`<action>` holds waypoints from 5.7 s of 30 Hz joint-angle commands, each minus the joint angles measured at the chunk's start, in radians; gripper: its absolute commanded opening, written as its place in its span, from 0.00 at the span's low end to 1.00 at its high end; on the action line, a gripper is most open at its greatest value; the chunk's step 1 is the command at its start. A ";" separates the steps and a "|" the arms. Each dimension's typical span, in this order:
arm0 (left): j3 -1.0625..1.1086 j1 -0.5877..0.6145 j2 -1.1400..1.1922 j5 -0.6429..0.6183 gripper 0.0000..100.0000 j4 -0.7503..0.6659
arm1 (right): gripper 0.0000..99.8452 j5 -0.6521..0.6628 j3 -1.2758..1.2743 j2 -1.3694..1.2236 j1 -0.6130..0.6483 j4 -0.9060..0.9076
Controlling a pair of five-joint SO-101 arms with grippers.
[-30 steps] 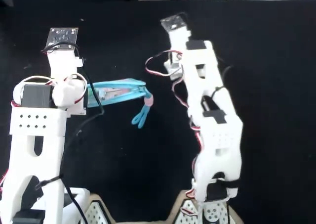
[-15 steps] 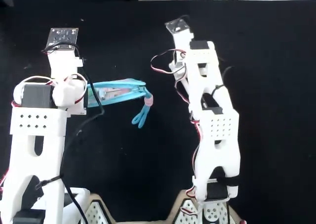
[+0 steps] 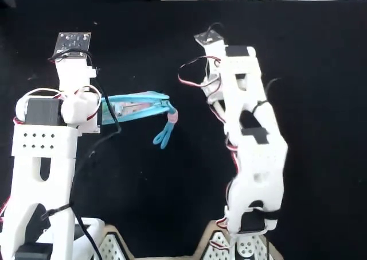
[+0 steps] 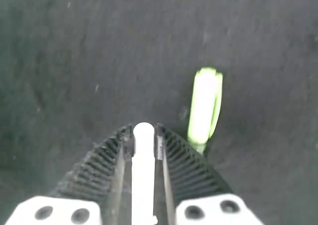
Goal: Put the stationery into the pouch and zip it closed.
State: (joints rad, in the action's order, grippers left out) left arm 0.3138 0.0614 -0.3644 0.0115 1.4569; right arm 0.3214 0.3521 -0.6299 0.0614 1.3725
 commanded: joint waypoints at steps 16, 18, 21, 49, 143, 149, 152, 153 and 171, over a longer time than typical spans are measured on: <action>0.068 0.001 0.038 -0.008 0.03 0.000 | 0.18 0.008 -0.920 0.656 0.130 -0.258; 0.068 0.001 0.037 -0.008 0.03 0.002 | 0.16 0.008 -0.905 0.639 0.117 -0.256; 0.070 0.001 0.032 -0.009 0.03 0.003 | 0.16 0.008 -0.886 0.598 0.100 -0.269; 0.079 -0.005 0.029 -0.006 0.03 -0.003 | 0.01 -0.023 -0.811 1.224 0.107 0.034; 0.079 0.001 0.040 -0.005 0.03 -0.003 | 0.19 -0.287 -0.997 1.147 -0.054 -0.456; 0.081 0.001 0.040 -0.005 0.03 -0.003 | 0.19 -0.287 -0.796 0.811 -0.054 -0.457; 0.081 0.001 0.040 -0.005 0.03 -0.003 | 0.19 -0.232 -0.707 0.667 -0.046 -0.457; 0.081 -0.001 0.040 -0.005 0.03 -0.003 | 0.19 -0.180 -0.674 0.621 -0.040 -0.457; 0.081 -0.001 0.040 -0.005 0.03 -0.003 | 0.19 0.078 -0.320 0.151 -0.038 -0.423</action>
State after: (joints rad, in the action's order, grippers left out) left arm 0.3184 0.0614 -0.3659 0.0115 1.4569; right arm 0.3920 -0.0468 -0.4641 0.0245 0.9413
